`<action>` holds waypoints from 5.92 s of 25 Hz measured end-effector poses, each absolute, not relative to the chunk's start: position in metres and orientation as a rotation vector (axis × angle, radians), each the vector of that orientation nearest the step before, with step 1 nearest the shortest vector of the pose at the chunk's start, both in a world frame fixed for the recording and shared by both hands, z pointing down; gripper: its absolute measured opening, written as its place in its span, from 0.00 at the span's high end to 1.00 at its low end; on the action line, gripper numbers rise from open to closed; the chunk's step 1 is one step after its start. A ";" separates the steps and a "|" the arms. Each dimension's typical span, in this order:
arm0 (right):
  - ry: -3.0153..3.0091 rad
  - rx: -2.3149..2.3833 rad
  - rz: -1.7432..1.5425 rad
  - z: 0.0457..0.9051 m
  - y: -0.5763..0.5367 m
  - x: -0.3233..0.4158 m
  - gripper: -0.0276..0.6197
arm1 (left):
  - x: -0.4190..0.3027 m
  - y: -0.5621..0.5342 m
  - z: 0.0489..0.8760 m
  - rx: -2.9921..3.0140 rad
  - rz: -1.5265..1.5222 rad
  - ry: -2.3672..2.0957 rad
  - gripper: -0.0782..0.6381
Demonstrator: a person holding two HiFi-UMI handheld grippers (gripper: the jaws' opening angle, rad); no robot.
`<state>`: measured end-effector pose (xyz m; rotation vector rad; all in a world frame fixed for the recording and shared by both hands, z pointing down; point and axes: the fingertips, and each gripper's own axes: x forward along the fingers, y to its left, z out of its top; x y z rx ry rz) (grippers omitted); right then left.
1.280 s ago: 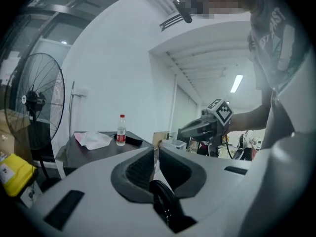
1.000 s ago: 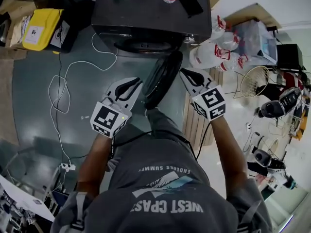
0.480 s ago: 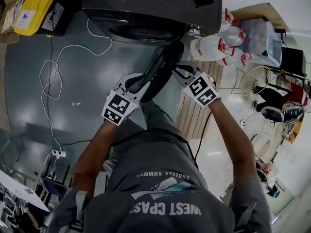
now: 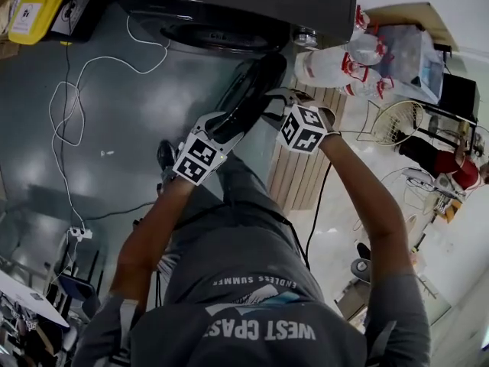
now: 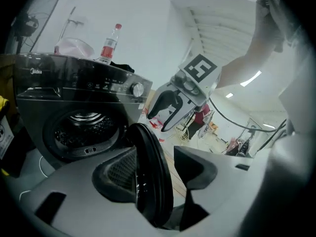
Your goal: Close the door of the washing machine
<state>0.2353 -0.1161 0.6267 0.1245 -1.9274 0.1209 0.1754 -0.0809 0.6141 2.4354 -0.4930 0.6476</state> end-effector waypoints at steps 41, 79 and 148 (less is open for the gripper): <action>-1.812 0.006 -0.250 0.688 -0.150 0.205 0.66 | 0.150 -0.112 0.682 2.453 0.864 -0.897 0.69; -1.828 0.698 -0.129 0.688 -0.284 0.176 0.67 | 0.106 -0.289 0.678 2.617 0.992 -1.133 0.65; -1.919 1.169 -0.057 0.540 -0.297 0.138 0.80 | 0.016 -0.304 0.530 2.689 0.826 -1.272 0.79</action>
